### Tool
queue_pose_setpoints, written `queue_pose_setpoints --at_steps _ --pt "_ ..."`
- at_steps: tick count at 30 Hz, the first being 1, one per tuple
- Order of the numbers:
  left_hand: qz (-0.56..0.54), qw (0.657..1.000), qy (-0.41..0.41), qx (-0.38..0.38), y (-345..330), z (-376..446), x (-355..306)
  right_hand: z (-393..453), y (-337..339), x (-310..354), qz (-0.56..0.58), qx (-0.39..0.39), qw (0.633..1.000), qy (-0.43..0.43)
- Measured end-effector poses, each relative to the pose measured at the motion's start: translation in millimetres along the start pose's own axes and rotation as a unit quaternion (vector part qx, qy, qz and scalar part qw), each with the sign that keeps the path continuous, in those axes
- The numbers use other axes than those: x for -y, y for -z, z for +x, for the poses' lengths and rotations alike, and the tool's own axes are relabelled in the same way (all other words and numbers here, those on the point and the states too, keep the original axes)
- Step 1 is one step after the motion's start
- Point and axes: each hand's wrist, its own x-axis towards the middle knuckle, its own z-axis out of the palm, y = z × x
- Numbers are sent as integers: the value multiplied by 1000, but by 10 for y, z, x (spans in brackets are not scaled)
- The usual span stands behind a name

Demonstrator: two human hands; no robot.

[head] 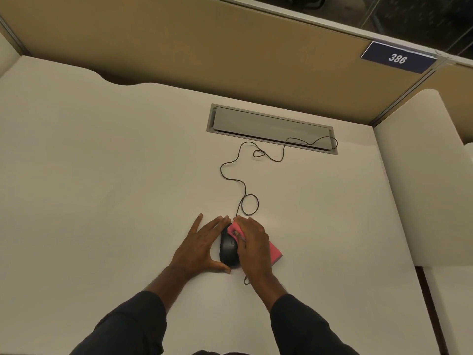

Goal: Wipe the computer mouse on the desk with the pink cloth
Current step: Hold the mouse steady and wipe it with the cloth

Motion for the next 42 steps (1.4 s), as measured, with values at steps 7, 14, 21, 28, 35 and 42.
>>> queue_pose_setpoints --at_steps 7,14,21,28,35,42 --pt "-10 1000 -9 -20 -7 -6 -14 -283 -73 15 -174 48 975 131" --pt "-23 999 -14 -33 -26 2 7 -220 -109 124 -203 41 971 117" --pt "-34 998 -15 -41 -38 4 9 50 -101 219 -207 72 973 67" --pt "-19 999 -15 -37 -1 0 -15 112 -96 138 -197 69 975 73" --pt "-13 999 -15 -43 -11 -13 -16 -100 -16 90 -232 61 957 162" --pt "-6 999 -30 -29 -11 1 7 -355 -86 -148 -244 72 918 305"
